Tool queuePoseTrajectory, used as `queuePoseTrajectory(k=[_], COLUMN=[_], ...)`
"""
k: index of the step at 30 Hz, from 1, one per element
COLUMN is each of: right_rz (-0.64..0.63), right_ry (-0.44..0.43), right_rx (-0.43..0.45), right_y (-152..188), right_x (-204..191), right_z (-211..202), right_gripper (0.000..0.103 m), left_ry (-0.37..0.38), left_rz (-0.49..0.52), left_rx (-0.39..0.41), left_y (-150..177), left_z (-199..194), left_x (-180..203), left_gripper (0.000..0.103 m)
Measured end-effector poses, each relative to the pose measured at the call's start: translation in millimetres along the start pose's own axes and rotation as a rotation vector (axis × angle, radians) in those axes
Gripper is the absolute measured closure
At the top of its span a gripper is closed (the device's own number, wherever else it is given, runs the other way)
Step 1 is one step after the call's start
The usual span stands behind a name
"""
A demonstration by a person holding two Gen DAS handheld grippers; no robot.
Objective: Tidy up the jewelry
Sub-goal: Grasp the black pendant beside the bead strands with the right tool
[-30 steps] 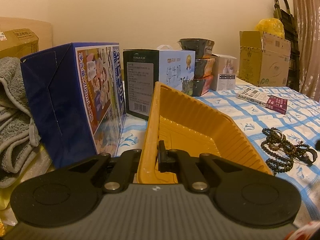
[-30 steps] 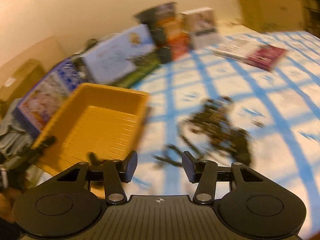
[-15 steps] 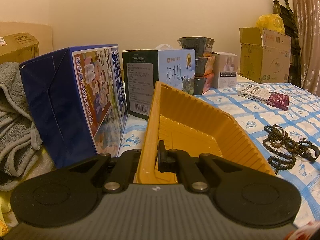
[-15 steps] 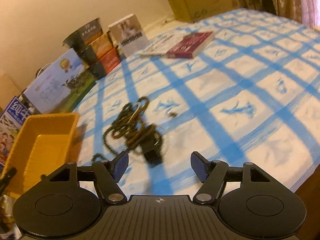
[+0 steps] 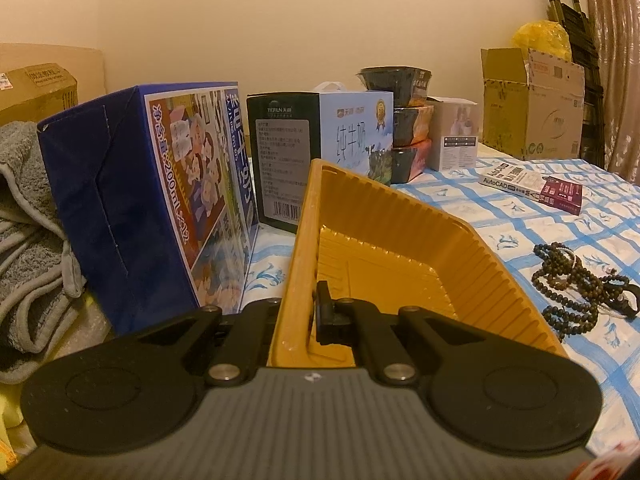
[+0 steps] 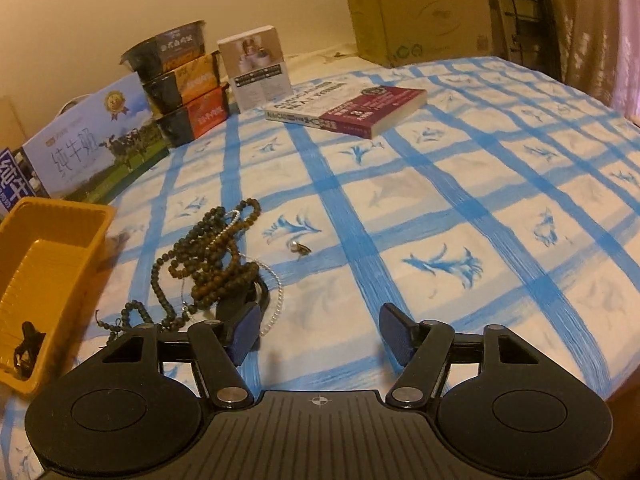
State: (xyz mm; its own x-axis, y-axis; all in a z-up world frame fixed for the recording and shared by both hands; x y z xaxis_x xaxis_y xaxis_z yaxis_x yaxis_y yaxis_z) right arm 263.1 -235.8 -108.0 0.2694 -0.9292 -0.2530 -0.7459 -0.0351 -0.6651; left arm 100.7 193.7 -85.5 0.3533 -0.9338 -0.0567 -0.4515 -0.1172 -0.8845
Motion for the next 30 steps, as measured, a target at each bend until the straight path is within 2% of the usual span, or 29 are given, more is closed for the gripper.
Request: queuePoseTrajectory(k=[7, 10, 12, 14, 22, 30], right_rz=[0.0, 0.012, 0.03, 0.043, 0.051, 0.057], right_ry=[-0.057, -0.089, -0.115, -0.129, -0.1, -0.108], right_rx=[-0.015, -0.014, -0.024, -0.031, -0.083, -0.093], right_y=[-8, -16, -22, -26, -31, -32], right_x=[-11, -17, -20, -23, -31, -34], right_z=[13, 22, 31, 40, 67, 75], right_gripper=[0.043, 0.053, 0.063, 0.066, 0.077, 0.086], left_ry=[0.0, 0.001, 0.001, 0.002, 0.002, 0.002], left_rz=[0.0, 0.0, -0.001, 0.0, -0.003, -0.004], left_rx=[-0.001, 0.0, 0.0, -0.001, -0.002, -0.003], left_y=[0, 0, 0, 0, 1, 2], left_z=[0, 0, 0, 0, 1, 2], left_x=[0, 0, -1, 0, -2, -2], left_gripper=[0.099, 0.099, 0.099, 0.099, 0.099, 0.099])
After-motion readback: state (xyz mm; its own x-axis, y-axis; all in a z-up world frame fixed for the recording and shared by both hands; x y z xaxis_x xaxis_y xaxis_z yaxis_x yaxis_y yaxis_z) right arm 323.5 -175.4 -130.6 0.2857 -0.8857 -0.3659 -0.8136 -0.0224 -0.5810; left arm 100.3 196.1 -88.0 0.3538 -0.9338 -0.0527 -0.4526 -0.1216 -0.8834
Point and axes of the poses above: each gripper's, at about its wrist camera, not at the fingertips, and z roughly the way its jaws point, x to its right, y to its underside, the point moved 1 cm from there along z, roughly the way its jaws point, and after that the axes turned 2 degrees about -x, right-handed, at the moved point
